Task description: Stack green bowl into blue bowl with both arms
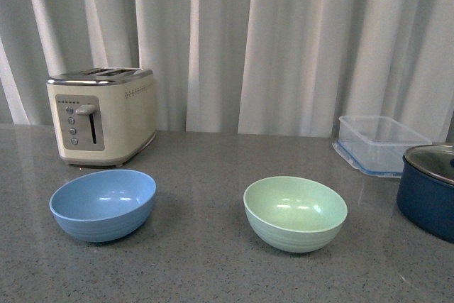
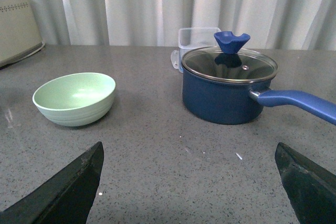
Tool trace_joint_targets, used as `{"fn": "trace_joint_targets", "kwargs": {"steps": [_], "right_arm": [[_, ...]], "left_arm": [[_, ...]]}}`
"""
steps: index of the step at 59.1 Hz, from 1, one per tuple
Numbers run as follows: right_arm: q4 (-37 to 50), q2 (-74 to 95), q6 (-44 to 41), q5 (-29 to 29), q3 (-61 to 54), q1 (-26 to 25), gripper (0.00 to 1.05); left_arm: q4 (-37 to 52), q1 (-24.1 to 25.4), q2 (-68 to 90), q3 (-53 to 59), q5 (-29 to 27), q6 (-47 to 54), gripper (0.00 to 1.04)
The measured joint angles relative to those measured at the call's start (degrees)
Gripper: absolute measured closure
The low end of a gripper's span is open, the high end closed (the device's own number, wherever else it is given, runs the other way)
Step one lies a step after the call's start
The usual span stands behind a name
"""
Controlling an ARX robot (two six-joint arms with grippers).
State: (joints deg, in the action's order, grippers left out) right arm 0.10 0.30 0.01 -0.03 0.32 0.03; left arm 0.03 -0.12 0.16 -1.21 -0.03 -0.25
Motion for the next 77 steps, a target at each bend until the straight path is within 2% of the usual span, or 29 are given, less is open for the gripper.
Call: {"fn": "trace_joint_targets", "kwargs": {"steps": [9,11,13,16,18,30,38,54,77], "right_arm": [[0.00,0.00,0.00,-0.02,0.00,0.00,0.10],[0.00,-0.02,0.00,0.00,0.00,0.00,0.10],[0.00,0.00,0.00,0.00,0.00,0.00,0.10],[0.00,-0.07,0.00,-0.02,0.00,0.00,0.10],[0.00,-0.07,0.00,-0.02,0.00,0.00,0.10],[0.00,-0.07,0.00,0.00,0.00,0.00,0.10],[0.00,-0.07,0.00,-0.02,0.00,0.00,0.10],[0.00,-0.07,0.00,-0.02,0.00,0.00,0.10],[0.00,-0.07,0.00,-0.02,0.00,0.00,0.10]], "left_arm": [[-0.44,-0.17,0.39,-0.17,-0.85,-0.33,0.07],[-10.25,-1.84,5.40,-3.85,-8.02,-3.19,0.07],[-16.52,-2.03,10.54,-7.06,-11.41,-5.35,0.07],[-23.32,-0.81,18.88,-11.15,-13.25,-7.04,0.07],[-24.11,0.42,23.10,-12.59,-12.61,-7.69,0.07],[-13.57,7.69,42.84,-23.41,-4.33,-7.76,0.07],[-11.52,10.08,55.65,-32.04,0.35,-7.78,0.07],[-9.16,9.42,73.66,-45.88,1.27,-8.83,0.07],[-14.19,5.14,92.13,-62.31,-1.97,-12.11,0.07]]}}
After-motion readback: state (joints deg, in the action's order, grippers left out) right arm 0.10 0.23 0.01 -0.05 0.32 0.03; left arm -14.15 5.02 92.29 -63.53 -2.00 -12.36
